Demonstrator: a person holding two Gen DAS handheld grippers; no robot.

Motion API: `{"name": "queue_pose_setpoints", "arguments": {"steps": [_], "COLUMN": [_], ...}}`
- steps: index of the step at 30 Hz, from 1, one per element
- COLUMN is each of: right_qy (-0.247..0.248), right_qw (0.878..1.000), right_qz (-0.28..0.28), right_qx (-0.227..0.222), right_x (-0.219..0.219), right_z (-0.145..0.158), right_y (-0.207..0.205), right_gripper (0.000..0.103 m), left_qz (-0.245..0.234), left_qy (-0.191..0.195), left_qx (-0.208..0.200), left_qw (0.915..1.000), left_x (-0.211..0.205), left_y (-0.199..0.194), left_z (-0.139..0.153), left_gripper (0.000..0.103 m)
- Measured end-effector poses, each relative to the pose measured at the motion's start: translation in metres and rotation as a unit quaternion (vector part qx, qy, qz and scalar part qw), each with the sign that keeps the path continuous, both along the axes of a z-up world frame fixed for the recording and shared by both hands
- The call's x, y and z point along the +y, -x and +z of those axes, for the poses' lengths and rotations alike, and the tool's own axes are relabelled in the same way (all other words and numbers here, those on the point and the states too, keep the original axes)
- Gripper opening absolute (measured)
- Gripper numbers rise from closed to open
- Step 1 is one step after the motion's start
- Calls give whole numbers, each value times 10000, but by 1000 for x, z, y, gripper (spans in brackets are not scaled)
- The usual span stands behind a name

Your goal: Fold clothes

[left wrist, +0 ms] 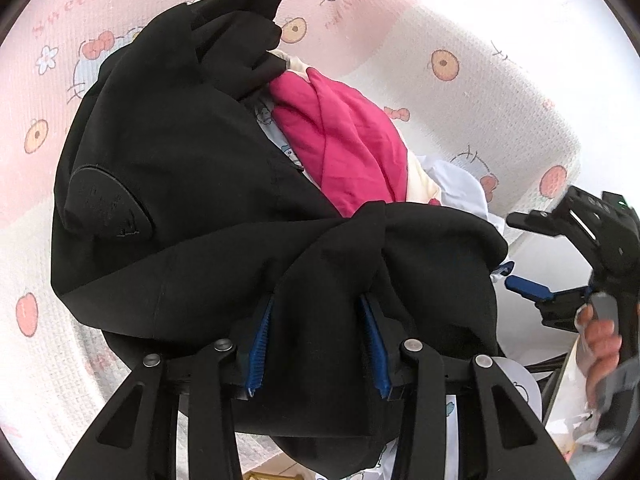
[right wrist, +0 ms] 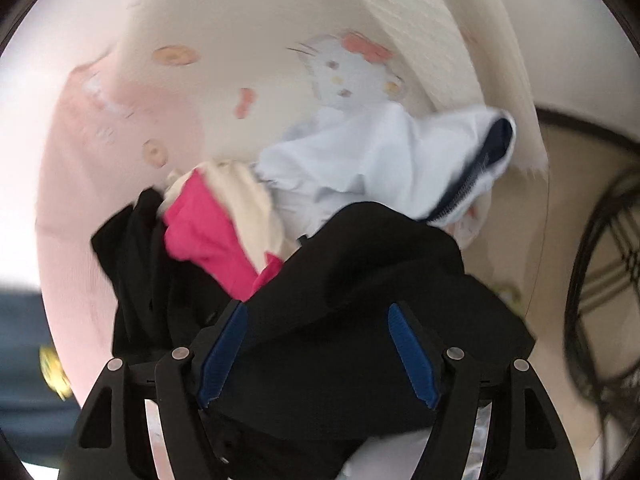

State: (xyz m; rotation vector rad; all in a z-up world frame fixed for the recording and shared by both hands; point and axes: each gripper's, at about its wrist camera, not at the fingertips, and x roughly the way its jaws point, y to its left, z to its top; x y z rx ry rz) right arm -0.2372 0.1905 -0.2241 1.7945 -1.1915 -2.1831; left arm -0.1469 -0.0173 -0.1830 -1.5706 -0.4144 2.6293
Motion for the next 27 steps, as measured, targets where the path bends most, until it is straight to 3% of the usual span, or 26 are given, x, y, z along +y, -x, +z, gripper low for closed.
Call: {"name": "queue_pose_setpoints", "arguments": {"steps": [8, 11, 13, 19, 20, 23, 24, 27], "right_qy": [136, 172, 38, -11, 37, 109, 124, 238], "right_qw": [9982, 9970, 9981, 9979, 9977, 9967, 9962, 9938], "right_qz": [-197, -235, 62, 576, 613, 796, 866, 1084], "right_qx": [-541, -723, -618, -308, -275, -120, -61, 109], "right_x": [-10, -14, -22, -40, -42, -48, -51, -62], "right_z": [-35, -48, -47, -41, -41, -35, -32, -24], "right_y": [22, 31, 32, 30, 30, 25, 23, 16], "right_gripper": [71, 54, 47, 32, 30, 30, 30, 29], "left_qz": [-8, -48, -81, -43, -49, -178, -230, -183], "left_qy": [317, 350, 273, 111, 35, -132, -228, -571], "left_qx": [-259, -339, -333, -244, -214, -152, -157, -158], "left_qw": [9992, 9988, 9990, 9996, 9998, 9996, 9994, 9981], "left_x": [14, 18, 20, 21, 20, 17, 16, 10], "left_y": [22, 31, 37, 43, 42, 38, 37, 31], "left_z": [4, 7, 8, 2, 1, 2, 2, 5], "left_gripper": [39, 45, 58, 59, 58, 36, 25, 23]}}
